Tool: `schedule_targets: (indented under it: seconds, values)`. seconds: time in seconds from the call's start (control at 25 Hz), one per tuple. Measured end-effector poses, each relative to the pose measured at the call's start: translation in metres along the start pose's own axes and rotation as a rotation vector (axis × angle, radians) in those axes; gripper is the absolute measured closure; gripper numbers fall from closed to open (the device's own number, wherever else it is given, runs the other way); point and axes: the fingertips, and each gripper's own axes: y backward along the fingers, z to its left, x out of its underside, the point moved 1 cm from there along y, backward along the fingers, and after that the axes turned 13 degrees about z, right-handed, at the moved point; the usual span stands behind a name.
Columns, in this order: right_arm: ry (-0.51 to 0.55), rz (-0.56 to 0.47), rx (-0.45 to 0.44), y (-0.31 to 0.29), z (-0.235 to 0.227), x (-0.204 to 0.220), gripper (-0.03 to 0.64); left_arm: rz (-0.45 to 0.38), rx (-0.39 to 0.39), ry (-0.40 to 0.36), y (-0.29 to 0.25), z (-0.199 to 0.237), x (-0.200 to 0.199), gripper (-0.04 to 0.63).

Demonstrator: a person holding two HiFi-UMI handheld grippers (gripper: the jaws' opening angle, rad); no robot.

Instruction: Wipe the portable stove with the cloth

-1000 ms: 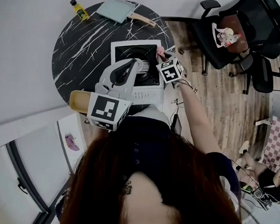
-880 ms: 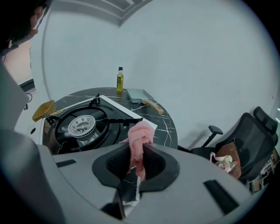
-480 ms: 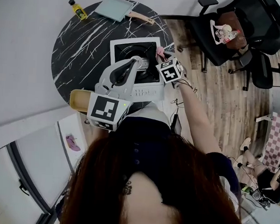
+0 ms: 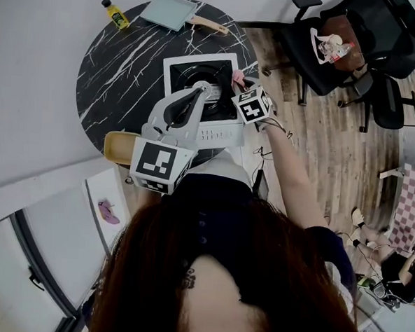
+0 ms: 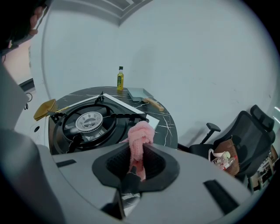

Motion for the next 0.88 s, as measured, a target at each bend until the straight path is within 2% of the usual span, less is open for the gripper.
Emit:
schedule_targets:
  seconds: [0.88]
  values:
    - [-0.025,0.013,0.013,0.009,0.012,0.015,0.557,0.005,0.015,-0.002,0.013,-0.003,0.007,0.583]
